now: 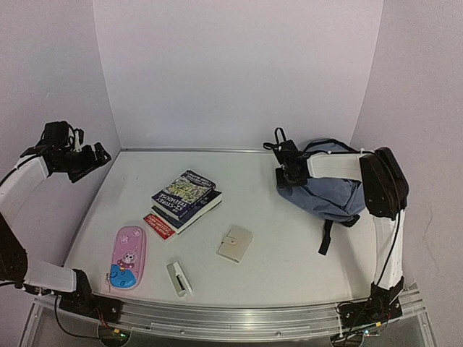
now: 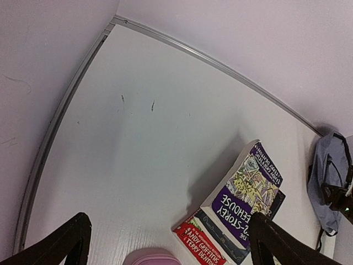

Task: Pack the student bag
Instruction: Adjust the student bag at the center of the board.

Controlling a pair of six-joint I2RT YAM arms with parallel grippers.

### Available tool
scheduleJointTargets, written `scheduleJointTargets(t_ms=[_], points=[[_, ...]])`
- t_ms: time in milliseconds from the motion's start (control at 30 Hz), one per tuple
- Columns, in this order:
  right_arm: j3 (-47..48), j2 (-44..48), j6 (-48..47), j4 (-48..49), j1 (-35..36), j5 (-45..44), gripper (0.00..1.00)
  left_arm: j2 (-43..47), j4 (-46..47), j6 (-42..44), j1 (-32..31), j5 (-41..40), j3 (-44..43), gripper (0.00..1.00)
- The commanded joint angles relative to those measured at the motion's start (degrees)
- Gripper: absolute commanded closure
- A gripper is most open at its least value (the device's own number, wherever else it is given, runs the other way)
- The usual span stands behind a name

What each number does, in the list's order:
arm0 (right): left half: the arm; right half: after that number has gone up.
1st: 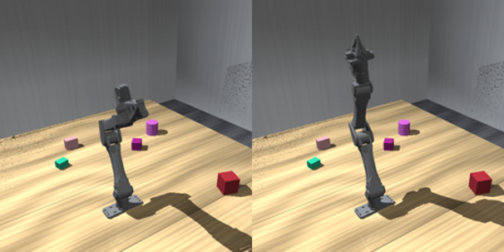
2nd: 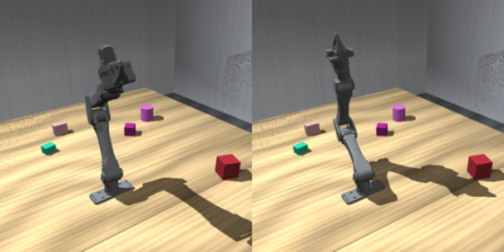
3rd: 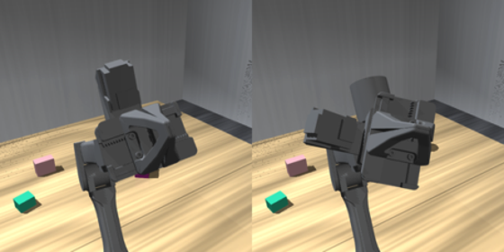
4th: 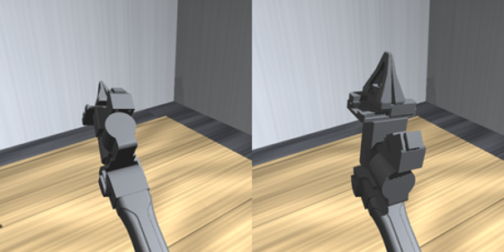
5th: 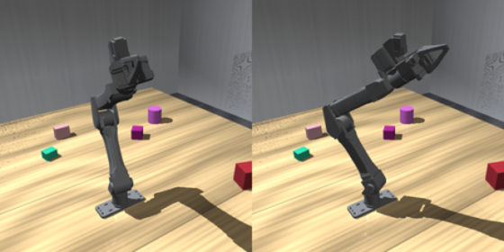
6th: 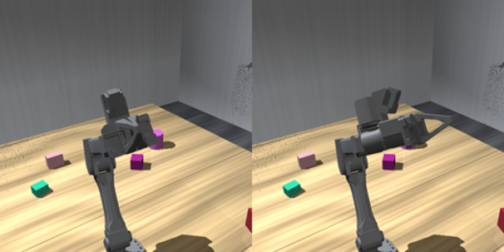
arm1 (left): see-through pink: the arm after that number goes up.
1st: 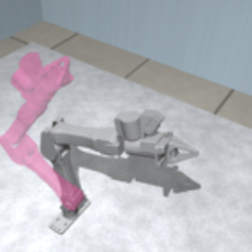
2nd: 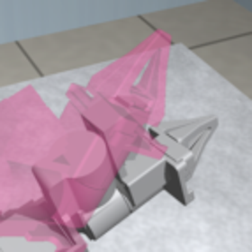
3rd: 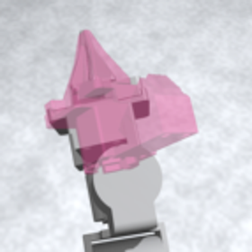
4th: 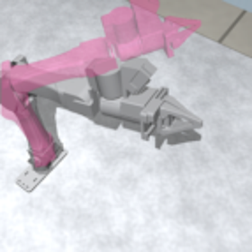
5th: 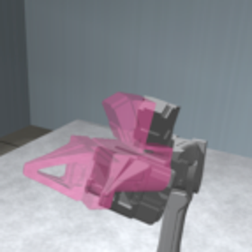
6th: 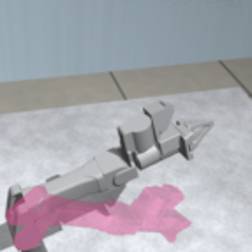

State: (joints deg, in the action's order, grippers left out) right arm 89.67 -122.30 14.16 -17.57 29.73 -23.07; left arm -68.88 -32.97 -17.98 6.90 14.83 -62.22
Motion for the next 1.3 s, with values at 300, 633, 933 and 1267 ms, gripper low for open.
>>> scheduleJointTargets(t_ms=[300,633,933,1267], points=[[-10.7,10.6,-3.8,-0.9,3.9,10.8,1.0,-2.1,-0.1,-0.4,-0.1,0.0,-1.0,0.0],[-30.3,40.0,9.2,-8.6,8.6,20.1,0.62,-3.0,-0.1,-0.2,-0.2,-0.3,-1.0,0.0],[-19.5,42.5,15.6,-11.7,8.6,5.9,0.04,-2.2,-0.2,-0.5,-0.2,0.1,-1.1,0.0],[-5.6,20.9,20.7,-8.6,8.6,-7.7,0.08,-0.4,0.0,-0.2,-0.2,-1.9,-0.5,0.0]])
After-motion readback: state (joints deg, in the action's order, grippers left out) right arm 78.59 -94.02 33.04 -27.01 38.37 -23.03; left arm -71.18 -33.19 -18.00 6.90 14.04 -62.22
